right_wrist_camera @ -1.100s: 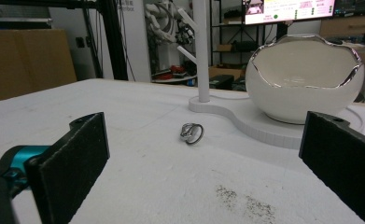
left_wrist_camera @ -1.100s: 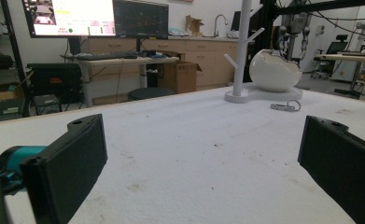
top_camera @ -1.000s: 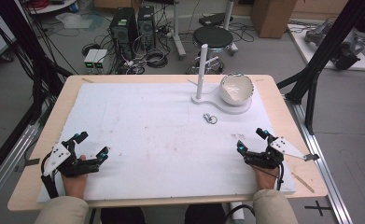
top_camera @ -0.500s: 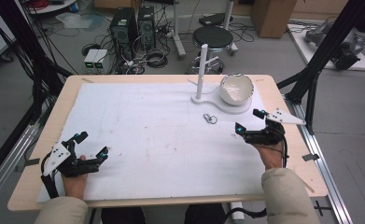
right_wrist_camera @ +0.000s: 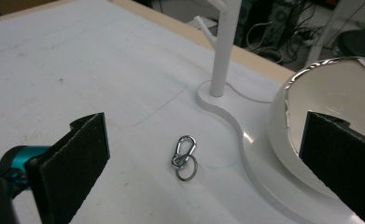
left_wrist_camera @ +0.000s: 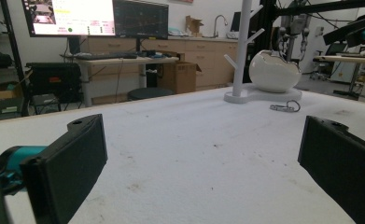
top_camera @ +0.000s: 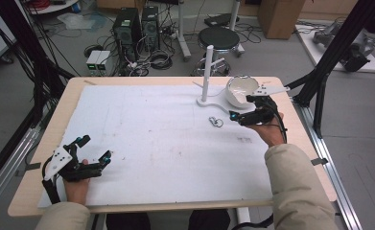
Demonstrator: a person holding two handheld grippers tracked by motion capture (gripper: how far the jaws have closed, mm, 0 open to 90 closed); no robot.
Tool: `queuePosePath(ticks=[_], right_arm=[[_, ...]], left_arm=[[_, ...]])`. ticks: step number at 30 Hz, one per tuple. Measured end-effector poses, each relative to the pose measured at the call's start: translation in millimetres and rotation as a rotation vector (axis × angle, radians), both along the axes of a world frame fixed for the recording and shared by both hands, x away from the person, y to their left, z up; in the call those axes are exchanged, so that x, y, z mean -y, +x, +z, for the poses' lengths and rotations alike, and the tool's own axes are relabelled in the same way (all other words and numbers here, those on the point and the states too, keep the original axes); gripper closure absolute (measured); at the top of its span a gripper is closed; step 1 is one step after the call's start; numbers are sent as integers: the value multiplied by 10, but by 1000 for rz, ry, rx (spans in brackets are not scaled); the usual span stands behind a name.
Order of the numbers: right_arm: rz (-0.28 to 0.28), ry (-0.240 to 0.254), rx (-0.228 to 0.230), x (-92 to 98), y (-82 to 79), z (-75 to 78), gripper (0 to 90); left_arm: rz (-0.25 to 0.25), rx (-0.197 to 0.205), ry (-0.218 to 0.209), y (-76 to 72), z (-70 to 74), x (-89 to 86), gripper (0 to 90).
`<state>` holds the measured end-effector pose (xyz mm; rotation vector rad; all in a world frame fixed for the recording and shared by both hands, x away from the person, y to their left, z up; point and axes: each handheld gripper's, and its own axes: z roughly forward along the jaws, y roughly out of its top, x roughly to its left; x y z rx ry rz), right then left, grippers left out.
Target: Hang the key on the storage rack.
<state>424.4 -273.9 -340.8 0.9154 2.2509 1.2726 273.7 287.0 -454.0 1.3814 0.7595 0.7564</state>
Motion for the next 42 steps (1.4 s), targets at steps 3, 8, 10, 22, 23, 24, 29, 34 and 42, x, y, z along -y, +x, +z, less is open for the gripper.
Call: queuePosePath(ticks=[3, 8, 10, 22, 23, 24, 29, 34, 42], right_arm=[[29, -36, -39, -95, 108, -14, 7], [78, -58, -119, -246, 249, -103, 7], [79, -77, -146, -285, 288, -154, 7], [86, -168, -273, -366, 447, -413, 20], [87, -176, -283, -375, 456, -432, 20], [90, -184, -292, -382, 463, -449, 20], [106, -193, -329, -446, 494, -534, 21], [113, -222, -349, -508, 528, -617, 21], [106, -248, -397, -520, 567, -695, 50]], left_arm=[[-2, -1, 1, 0, 0, -1, 17], [-2, -1, 1, -1, 0, -1, 17], [-2, -1, 1, -2, 0, 0, 17], [-2, 0, 1, -3, 0, 1, 17], [-2, 0, 1, -3, 0, 1, 17], [-2, 0, 3, -4, -1, 0, 17], [-2, -1, 5, -5, 0, -2, 17], [-2, 0, 6, -5, 0, -2, 17], [-2, 0, 7, -6, 0, -1, 17]])
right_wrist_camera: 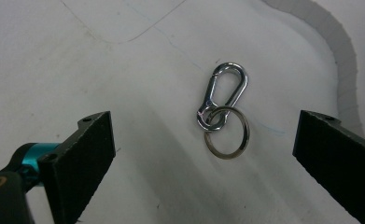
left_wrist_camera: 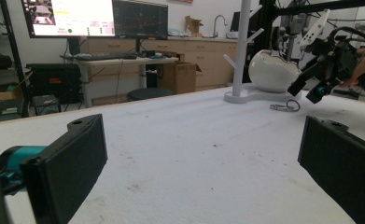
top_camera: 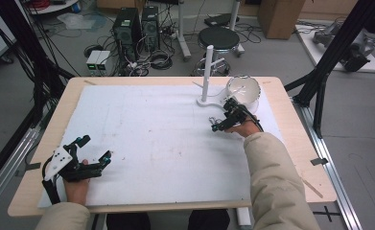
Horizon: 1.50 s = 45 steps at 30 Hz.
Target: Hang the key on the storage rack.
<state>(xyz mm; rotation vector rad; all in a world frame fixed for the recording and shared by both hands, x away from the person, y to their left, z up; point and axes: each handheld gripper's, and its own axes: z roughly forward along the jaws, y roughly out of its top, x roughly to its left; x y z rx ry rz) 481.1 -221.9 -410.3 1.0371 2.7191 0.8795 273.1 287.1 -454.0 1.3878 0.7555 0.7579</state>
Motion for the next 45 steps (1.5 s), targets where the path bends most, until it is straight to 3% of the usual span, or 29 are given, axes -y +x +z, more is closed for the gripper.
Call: queuePosePath(ticks=[3, 5, 11, 19, 25, 30, 45], right_arm=[[3, -9, -3, -6, 9, -21, 65], [-1, -19, -27, -6, 15, -34, 162], [-26, -29, -51, 3, 30, -52, 213], [-49, 24, -102, 44, 56, -56, 410], [-48, 40, -107, 62, 55, -30, 566], [-43, 46, -79, 73, 55, -5, 650], [-55, 17, -71, 50, 30, 29, 808]], left_arm=[[-1, 1, 0, 0, 0, 1, 17], [-1, 1, 2, 0, 0, 2, 17], [-1, 2, 3, -1, 1, 2, 17], [1, 5, 2, -1, 0, 4, 17], [1, 5, 2, -1, -1, 5, 17], [2, 6, 2, -1, -1, 5, 17], [2, 8, 4, -2, -1, 6, 17]])
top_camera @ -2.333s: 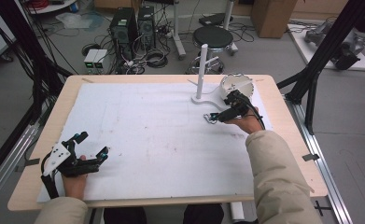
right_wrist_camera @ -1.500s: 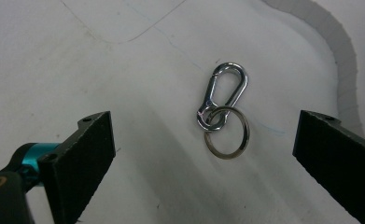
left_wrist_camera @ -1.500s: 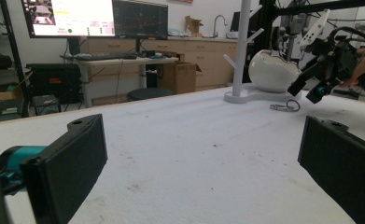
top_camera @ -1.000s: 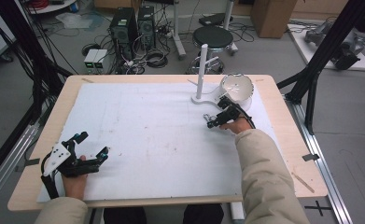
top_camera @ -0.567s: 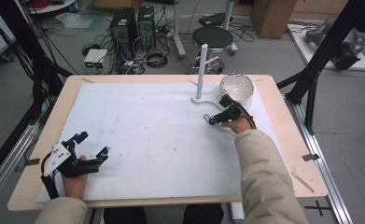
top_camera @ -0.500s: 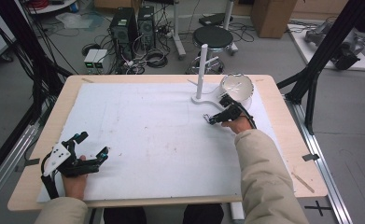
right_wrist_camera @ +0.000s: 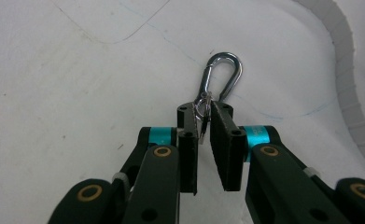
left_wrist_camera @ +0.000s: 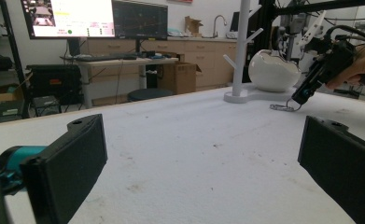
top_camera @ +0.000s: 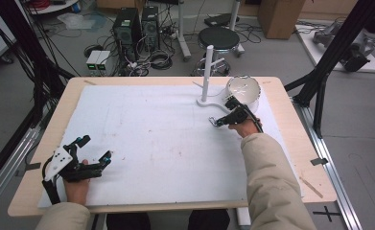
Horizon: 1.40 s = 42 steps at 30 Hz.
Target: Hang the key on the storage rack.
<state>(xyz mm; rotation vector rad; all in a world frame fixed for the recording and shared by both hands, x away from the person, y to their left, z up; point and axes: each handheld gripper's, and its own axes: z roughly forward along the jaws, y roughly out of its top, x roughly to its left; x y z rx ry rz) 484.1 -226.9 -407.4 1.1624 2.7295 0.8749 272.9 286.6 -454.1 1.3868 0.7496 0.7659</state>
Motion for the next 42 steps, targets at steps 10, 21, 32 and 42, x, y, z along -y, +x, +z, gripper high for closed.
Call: queuePosePath(ticks=[10, 21, 32, 42], right_arm=[[5, -10, -6, -24, 1, -20, 846], [-14, -23, 0, -31, -9, -4, 879], [-54, 15, 13, -15, -32, 75, 892], [-64, 150, 70, 85, -86, 268, 893]], left_arm=[[0, 0, 0, 0, 0, 0, 17], [-1, 0, -1, -1, 0, 1, 17], [0, -1, 0, 0, 0, -1, 17], [0, -2, 0, 1, 1, -1, 17]])
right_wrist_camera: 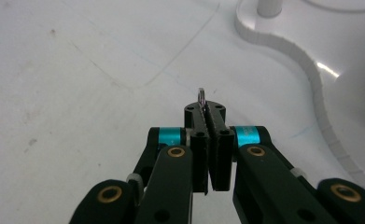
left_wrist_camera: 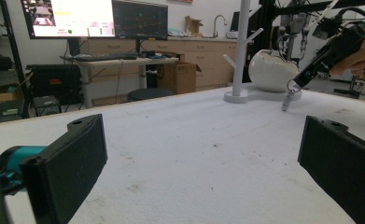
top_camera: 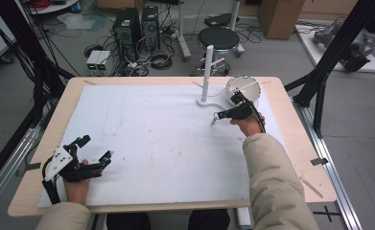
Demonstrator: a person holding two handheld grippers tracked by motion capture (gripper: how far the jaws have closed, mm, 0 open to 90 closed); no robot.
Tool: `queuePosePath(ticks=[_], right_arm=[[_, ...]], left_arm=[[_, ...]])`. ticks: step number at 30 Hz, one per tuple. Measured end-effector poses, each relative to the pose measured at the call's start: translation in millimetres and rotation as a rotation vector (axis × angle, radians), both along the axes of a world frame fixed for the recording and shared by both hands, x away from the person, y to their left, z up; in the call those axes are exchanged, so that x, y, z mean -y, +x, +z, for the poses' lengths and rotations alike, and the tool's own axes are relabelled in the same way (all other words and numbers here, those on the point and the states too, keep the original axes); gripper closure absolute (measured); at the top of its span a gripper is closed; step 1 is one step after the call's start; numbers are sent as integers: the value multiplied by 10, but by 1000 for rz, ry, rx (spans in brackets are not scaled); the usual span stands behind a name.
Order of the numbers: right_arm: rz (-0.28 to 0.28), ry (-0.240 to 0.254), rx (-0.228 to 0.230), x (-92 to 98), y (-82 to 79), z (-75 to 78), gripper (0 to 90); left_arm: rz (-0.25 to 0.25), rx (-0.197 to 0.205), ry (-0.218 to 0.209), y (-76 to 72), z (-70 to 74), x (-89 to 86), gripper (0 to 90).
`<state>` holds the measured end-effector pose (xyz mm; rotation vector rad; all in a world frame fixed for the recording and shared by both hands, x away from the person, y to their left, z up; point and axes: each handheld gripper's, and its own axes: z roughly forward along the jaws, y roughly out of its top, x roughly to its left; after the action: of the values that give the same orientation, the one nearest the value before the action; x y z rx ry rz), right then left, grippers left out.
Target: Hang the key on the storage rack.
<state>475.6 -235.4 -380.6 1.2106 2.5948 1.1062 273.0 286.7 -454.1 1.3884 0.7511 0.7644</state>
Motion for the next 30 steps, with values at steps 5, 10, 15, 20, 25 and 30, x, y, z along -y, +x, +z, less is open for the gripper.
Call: queuePosePath(ticks=[5, 10, 15, 20, 25, 30], right_arm=[[-11, 57, 21, 26, -14, 110, 892], [19, 129, 89, 24, -9, 357, 892], [35, 149, 121, -10, 22, 566, 892], [42, 177, 126, -52, 69, 710, 892], [45, 234, 136, -82, 179, 885, 891], [48, 235, 134, -133, 245, 939, 891]], left_arm=[[0, -1, 0, 0, 0, 1, 17], [-1, -1, -1, 1, 0, 1, 17], [-2, -4, 0, 1, 1, -2, 17], [-2, -5, -1, 2, 1, -3, 17], [0, -6, -8, 2, 0, -1, 17], [0, -6, -8, 3, 0, -1, 17]])
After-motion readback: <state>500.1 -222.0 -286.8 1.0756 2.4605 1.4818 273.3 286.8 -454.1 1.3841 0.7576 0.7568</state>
